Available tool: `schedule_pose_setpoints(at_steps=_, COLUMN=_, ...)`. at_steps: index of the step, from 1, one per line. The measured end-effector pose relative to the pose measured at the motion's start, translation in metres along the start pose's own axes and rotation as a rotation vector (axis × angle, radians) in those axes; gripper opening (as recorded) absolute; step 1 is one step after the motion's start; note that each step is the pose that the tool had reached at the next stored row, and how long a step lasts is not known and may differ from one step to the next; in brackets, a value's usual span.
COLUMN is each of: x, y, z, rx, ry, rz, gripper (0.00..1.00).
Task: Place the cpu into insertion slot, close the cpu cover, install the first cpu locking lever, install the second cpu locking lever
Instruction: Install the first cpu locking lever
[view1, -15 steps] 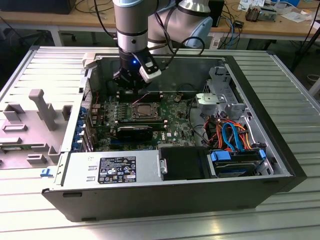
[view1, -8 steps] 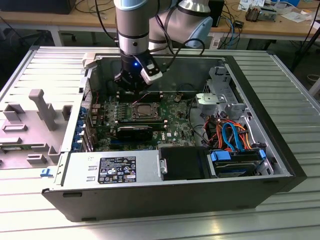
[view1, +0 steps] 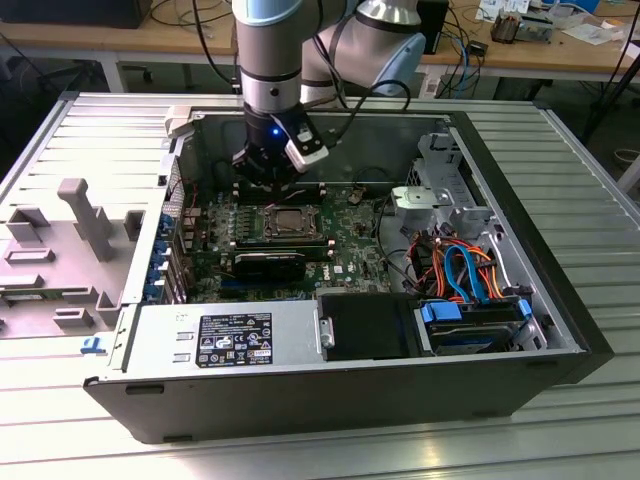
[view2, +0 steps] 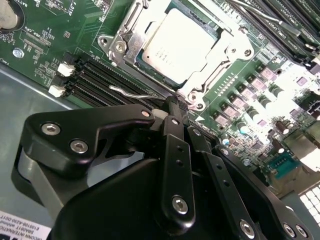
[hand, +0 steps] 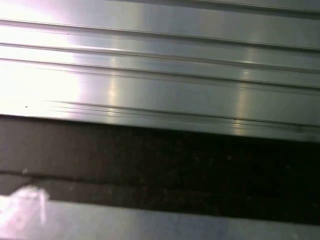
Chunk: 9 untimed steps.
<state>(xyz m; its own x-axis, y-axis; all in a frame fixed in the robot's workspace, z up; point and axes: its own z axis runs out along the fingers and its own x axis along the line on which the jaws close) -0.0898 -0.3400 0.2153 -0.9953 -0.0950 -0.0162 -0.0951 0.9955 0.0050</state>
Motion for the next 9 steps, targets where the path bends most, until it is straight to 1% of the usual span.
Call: schedule_pose_setpoints(at_steps=9, x=-0.0066, y=-0.0006, z=0.0047, rx=0.0012, ry=0.0002, rz=-0.008, gripper=0.11)
